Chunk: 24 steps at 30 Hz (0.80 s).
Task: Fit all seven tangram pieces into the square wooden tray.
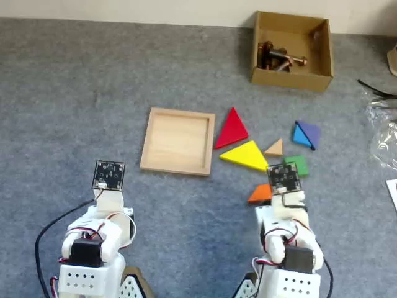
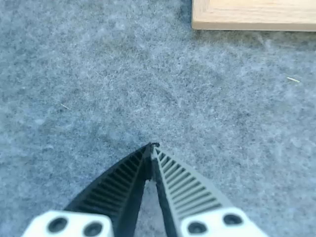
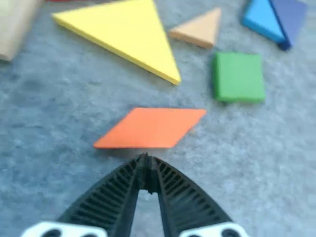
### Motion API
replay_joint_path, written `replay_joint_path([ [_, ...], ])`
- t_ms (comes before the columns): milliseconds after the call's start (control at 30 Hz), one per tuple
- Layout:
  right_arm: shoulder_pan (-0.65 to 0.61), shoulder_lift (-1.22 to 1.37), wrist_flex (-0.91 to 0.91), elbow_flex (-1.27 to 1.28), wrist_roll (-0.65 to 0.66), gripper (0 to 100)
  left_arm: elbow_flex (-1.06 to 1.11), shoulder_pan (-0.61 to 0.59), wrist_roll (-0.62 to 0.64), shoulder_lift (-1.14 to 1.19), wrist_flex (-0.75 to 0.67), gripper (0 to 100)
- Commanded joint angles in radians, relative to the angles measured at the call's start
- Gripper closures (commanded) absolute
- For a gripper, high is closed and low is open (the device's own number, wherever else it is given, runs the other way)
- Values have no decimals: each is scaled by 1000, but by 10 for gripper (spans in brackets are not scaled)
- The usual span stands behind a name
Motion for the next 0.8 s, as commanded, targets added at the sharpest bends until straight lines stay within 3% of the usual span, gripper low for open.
replay_joint_path([
  [0,117,-10,5,102,100,993,19,18,6,-7,-3,995],
  [167,214,-2,47,16,132,988,19,18,6,-7,-3,995],
  [300,213,-1,117,-140,133,985,19,18,6,-7,-3,995],
  [467,217,1,160,-260,135,888,19,18,6,-7,-3,995],
  [567,219,7,162,-294,135,885,19,18,6,-7,-3,995],
  [767,219,291,160,-453,120,885,19,18,6,-7,-3,995],
])
